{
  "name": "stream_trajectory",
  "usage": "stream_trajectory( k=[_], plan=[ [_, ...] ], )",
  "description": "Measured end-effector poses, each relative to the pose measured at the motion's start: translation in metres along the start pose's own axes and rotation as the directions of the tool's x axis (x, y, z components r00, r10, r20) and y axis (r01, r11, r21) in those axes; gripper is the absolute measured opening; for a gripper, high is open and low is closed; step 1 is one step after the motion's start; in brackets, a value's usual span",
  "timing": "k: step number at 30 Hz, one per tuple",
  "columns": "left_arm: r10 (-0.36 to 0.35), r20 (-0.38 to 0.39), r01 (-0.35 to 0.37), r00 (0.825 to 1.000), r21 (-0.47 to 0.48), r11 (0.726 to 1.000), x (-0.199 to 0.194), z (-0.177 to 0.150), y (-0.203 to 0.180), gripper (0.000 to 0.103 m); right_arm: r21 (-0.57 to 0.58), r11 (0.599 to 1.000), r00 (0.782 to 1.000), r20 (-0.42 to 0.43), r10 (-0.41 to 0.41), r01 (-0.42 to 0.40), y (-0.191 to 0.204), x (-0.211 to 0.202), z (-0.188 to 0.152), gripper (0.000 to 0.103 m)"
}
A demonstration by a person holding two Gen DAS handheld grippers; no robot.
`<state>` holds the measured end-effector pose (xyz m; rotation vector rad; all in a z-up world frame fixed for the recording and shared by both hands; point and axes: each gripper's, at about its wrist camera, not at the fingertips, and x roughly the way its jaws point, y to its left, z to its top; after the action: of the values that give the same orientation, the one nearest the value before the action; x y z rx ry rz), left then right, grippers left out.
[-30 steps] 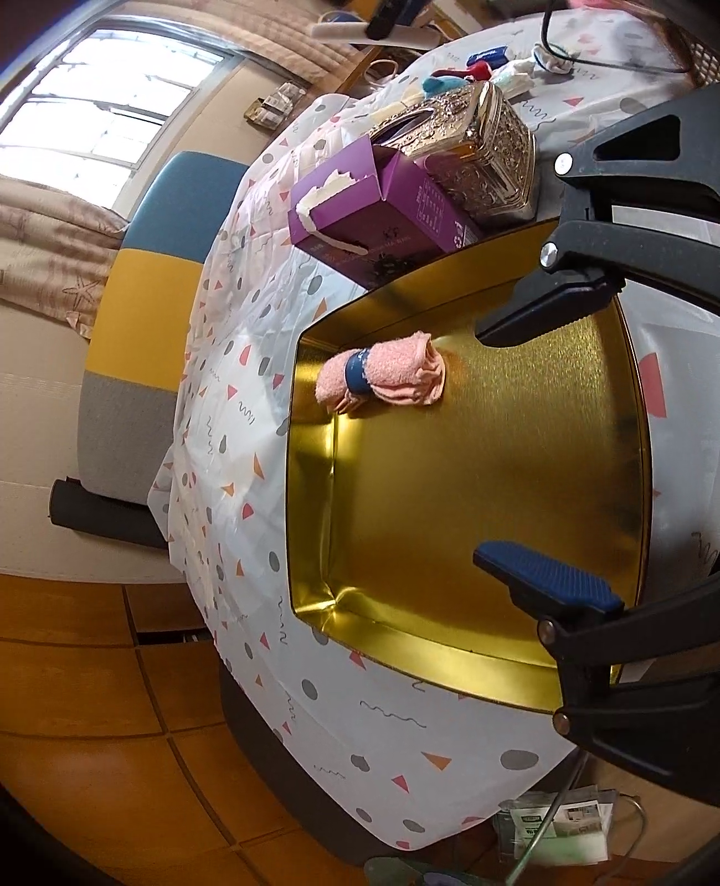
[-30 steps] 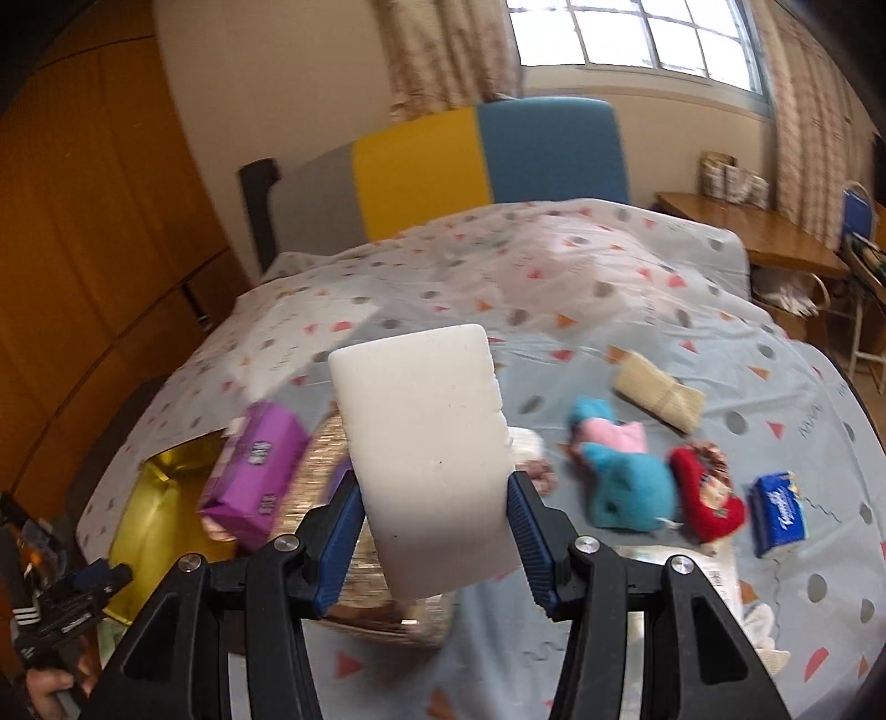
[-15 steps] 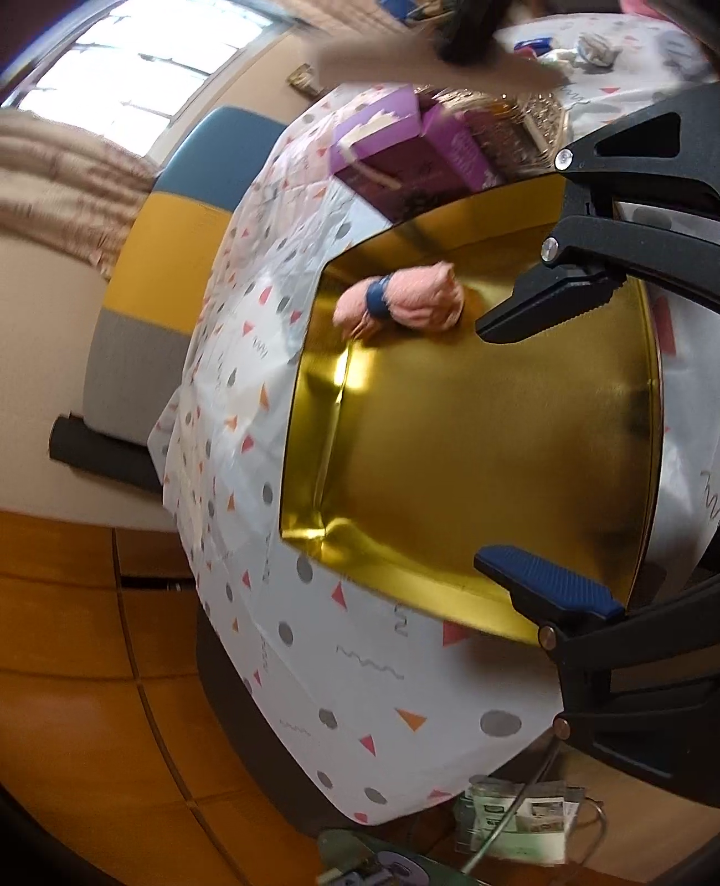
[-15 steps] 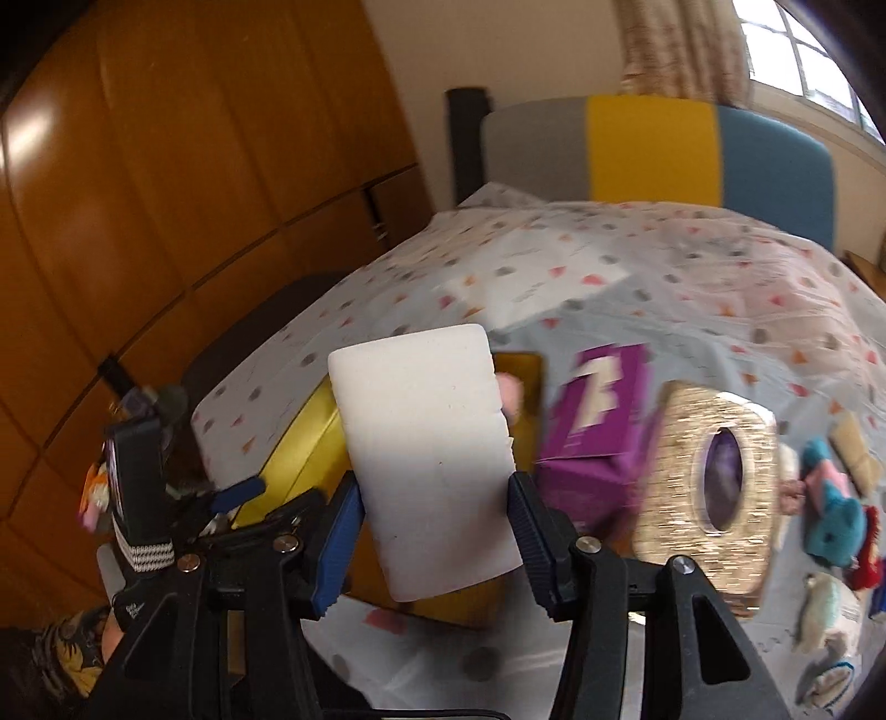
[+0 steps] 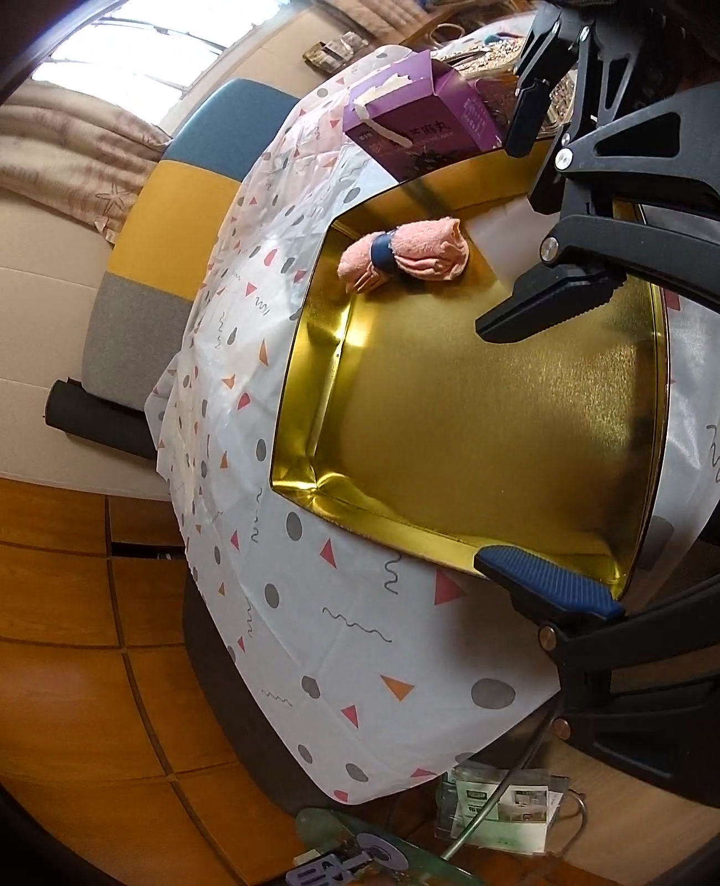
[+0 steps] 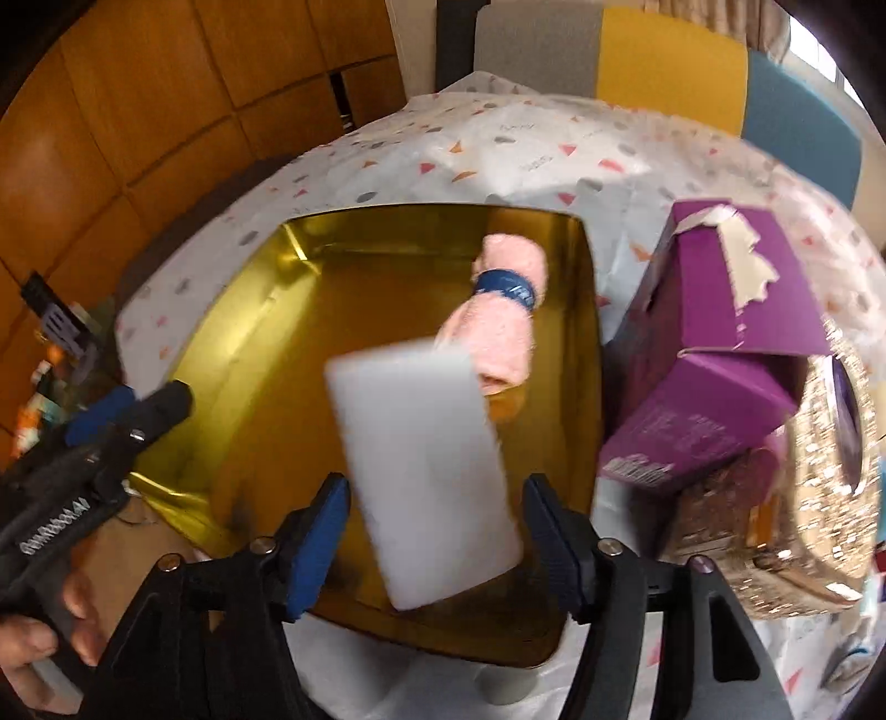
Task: Organize soft objects
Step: 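Carry the white sponge block into the gold tray and open the right gripper, then grasp the white knit cloth with brown scrunchie using the right gripper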
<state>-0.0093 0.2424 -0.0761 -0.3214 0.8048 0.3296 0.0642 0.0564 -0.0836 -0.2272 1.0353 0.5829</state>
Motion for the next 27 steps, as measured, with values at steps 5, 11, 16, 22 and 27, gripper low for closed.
stream_trajectory(
  k=[5,11,16,22,27],
  plan=[
    [0.004,-0.001,-0.004,1.0,0.012,1.0,-0.001,-0.001,-0.003,0.077,0.0,1.0,1.0,0.008,-0.016,0.016,-0.001,-0.005,-0.004,0.077],
    [0.01,0.009,-0.011,1.0,0.036,0.999,-0.004,-0.001,-0.008,0.077,0.003,1.0,0.998,0.067,0.022,-0.022,-0.001,-0.027,-0.005,0.081],
    [0.009,0.018,-0.01,1.0,0.056,0.998,-0.007,0.0,-0.014,0.077,-0.021,0.999,0.987,0.156,0.03,-0.027,-0.001,-0.058,-0.007,0.081],
    [0.006,0.024,-0.008,1.0,0.088,0.996,-0.011,-0.001,-0.022,0.078,-0.016,1.0,0.97,0.242,0.006,-0.002,-0.014,-0.091,-0.006,0.081],
    [-0.003,0.025,0.0,1.0,0.117,0.993,-0.013,-0.003,-0.031,0.078,0.051,0.998,0.952,0.304,-0.042,0.028,-0.049,-0.117,-0.008,0.081]
  ],
)
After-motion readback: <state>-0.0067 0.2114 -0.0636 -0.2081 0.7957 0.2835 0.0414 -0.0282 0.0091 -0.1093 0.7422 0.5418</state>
